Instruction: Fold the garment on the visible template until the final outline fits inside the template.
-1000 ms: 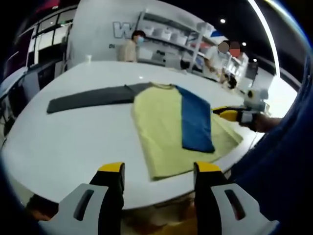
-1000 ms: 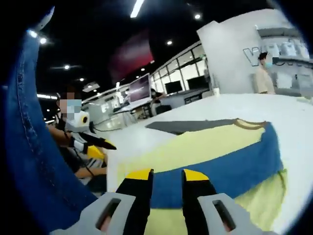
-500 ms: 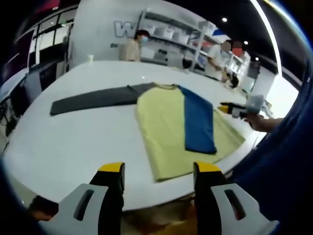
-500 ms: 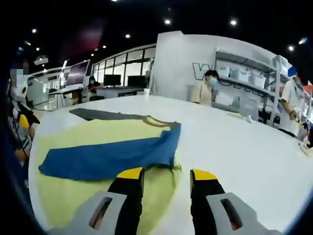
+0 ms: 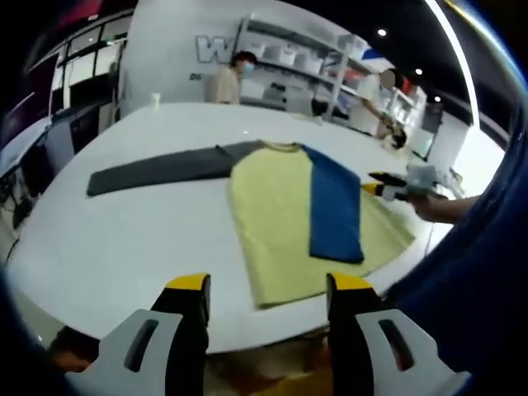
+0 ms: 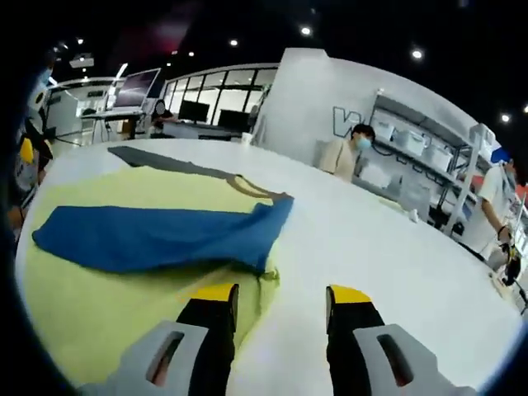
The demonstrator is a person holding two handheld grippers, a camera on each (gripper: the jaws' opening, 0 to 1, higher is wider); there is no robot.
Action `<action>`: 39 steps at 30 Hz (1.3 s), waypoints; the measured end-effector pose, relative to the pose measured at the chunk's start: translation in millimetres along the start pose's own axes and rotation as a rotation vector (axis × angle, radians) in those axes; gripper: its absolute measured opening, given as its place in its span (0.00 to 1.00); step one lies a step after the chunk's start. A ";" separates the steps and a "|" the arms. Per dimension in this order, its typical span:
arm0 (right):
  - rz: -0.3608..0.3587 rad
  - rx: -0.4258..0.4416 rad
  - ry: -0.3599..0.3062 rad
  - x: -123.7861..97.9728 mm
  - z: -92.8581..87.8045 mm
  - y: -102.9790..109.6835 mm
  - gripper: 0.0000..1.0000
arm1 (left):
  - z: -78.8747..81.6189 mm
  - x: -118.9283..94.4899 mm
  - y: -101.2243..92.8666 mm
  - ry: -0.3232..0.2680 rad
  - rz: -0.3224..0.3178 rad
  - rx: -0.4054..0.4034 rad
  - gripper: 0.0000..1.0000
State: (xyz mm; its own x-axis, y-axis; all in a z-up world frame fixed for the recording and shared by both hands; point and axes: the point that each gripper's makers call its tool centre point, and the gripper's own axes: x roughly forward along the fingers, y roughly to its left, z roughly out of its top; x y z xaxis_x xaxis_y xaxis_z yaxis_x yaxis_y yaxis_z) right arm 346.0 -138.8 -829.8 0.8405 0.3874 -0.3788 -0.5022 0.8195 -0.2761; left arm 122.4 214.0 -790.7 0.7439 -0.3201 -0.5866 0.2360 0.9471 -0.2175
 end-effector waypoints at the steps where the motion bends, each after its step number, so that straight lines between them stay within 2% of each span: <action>1: 0.002 -0.002 -0.001 2.2 0.2 -0.1 0.42 | 1.7 -1.0 -0.5 0.000 0.001 0.000 0.53; 14: -0.010 -0.029 -0.014 21.7 5.0 -3.1 0.41 | -0.9 -8.1 5.5 0.016 0.021 0.006 0.53; 20: -0.036 -0.021 -0.027 32.8 5.7 -14.5 0.41 | -3.5 -11.2 5.3 0.024 0.026 0.007 0.53; 29: -0.082 0.006 -0.023 28.1 2.2 -34.2 0.41 | -0.9 -8.2 -1.3 0.025 0.026 0.008 0.53; 34: -0.086 0.015 -0.020 29.4 -0.8 -38.9 0.45 | 0.8 -6.8 -5.9 0.023 0.024 0.007 0.53; 39: -0.080 0.014 -0.014 26.3 -1.0 -37.5 0.44 | -2.6 -7.2 -2.3 0.018 0.018 0.004 0.53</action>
State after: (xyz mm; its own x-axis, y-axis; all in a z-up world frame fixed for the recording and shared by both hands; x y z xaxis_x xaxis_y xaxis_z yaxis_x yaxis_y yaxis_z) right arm 386.7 -159.8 -830.3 0.8804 0.3264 -0.3441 -0.4309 0.8536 -0.2927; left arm 114.9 214.1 -788.0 0.7365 -0.3037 -0.6044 0.2252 0.9527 -0.2043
